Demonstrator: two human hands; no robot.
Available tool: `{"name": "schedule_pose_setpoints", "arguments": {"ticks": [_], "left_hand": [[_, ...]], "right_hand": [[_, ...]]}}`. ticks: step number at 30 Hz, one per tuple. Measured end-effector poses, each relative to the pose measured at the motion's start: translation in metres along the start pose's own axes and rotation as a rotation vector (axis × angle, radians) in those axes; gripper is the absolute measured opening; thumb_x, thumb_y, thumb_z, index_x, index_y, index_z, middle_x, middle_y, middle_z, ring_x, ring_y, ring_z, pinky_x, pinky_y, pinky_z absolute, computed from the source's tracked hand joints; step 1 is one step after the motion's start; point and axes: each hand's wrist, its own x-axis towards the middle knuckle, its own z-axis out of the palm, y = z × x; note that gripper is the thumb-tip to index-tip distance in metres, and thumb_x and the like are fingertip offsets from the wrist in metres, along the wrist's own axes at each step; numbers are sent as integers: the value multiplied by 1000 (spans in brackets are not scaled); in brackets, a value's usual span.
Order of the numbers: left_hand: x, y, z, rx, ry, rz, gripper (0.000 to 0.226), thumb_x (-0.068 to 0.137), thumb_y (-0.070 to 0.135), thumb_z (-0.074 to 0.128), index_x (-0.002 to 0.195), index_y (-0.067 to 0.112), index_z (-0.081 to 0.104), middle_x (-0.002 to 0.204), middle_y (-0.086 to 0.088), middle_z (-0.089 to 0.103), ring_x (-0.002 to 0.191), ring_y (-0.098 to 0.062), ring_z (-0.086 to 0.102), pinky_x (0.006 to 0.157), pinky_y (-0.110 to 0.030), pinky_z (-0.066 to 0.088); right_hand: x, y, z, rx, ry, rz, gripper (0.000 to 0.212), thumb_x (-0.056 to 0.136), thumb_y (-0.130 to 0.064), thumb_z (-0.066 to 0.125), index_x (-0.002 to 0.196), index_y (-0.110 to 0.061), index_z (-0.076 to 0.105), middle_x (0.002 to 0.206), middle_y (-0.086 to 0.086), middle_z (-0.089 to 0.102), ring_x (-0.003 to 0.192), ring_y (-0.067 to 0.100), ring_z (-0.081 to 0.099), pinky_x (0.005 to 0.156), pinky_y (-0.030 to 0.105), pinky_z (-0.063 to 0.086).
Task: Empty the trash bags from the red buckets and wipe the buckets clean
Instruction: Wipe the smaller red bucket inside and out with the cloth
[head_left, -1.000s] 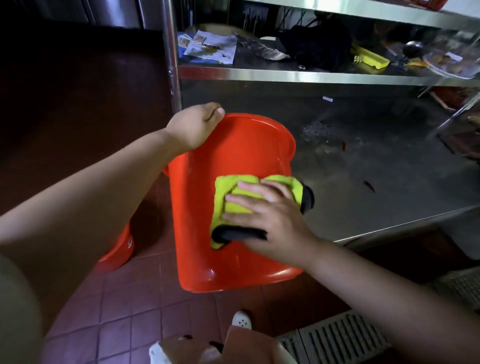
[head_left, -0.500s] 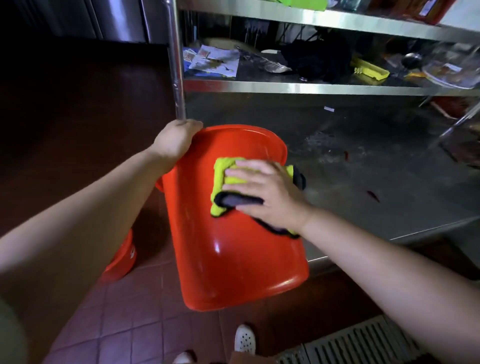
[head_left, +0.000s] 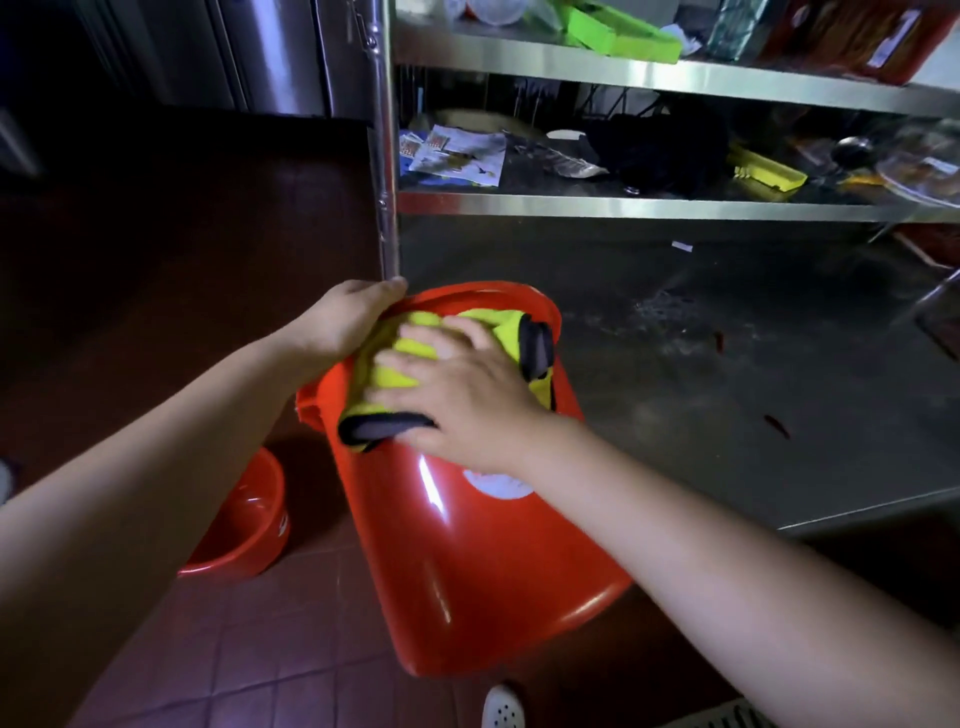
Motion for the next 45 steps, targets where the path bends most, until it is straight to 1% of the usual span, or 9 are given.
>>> {"name": "schedule_pose_setpoints", "arguments": {"ticks": [5, 12, 18, 23, 28, 32, 37, 42, 45], "left_hand": [[-2, 4, 4, 70, -107, 24, 46, 96, 45, 43, 65, 14, 56, 59, 3, 53, 54, -11, 45, 53, -25, 39], [-3, -10, 1, -36, -106, 15, 61, 94, 52, 43, 87, -4, 64, 81, -11, 62, 76, -21, 54, 74, -41, 47], [-19, -25, -7, -153, -114, 57, 37, 92, 48, 46, 84, 20, 68, 77, 18, 72, 78, 6, 66, 68, -6, 47], [-37, -40, -19, -183, -77, 83, 59, 81, 58, 50, 96, 4, 69, 100, -17, 71, 94, -26, 65, 89, -38, 48], [-49, -44, -15, -248, -31, 94, 44, 83, 55, 52, 86, 16, 74, 91, -7, 75, 92, -22, 69, 81, -24, 54], [-58, -42, 0, -274, 32, 54, 43, 85, 56, 54, 87, 18, 74, 88, -7, 75, 89, -24, 70, 79, -31, 56], [-55, -27, 30, -267, 60, 35, 46, 91, 48, 51, 87, 4, 68, 86, -16, 71, 79, -23, 60, 78, -40, 50], [-49, -28, 31, -92, 79, 32, 62, 83, 65, 41, 89, 8, 66, 80, -4, 67, 79, -23, 62, 86, -48, 47], [-51, -31, 35, 64, 194, 80, 59, 85, 65, 37, 67, 13, 56, 52, 8, 52, 60, -21, 54, 67, -38, 44]], "right_hand": [[0, -5, 6, 20, 72, 32, 30, 84, -47, 58, 111, -38, 65, 133, -11, 55, 133, 22, 40, 109, 47, 21], [-14, 40, 8, 298, 169, 166, 39, 84, -43, 61, 121, -34, 62, 138, -14, 51, 137, 10, 34, 108, 42, 28], [-25, 71, 23, 626, 250, 237, 42, 82, -30, 67, 124, -21, 62, 135, -16, 48, 134, -1, 31, 112, 20, 24], [-45, 86, 38, 830, 274, 505, 46, 87, -18, 66, 130, -14, 52, 132, -7, 49, 128, 11, 42, 104, 8, 28], [-51, 89, 33, 958, 160, 767, 23, 92, -31, 59, 115, -29, 63, 111, -13, 64, 98, -10, 56, 83, 18, 43], [-33, 68, 12, 639, 130, 632, 42, 92, -35, 57, 132, -26, 54, 145, -7, 43, 131, 5, 37, 106, 23, 29], [-32, -8, 2, -91, -25, 407, 53, 84, -53, 50, 136, -41, 42, 152, -3, 33, 140, 29, 25, 102, 52, 28], [-74, -46, 25, -280, -42, 153, 49, 86, -41, 58, 133, -37, 48, 148, -2, 40, 137, 32, 33, 107, 57, 29], [-76, -29, 22, -282, -26, 93, 53, 82, -50, 56, 133, -39, 46, 147, -7, 41, 135, 26, 35, 103, 50, 34]]}}
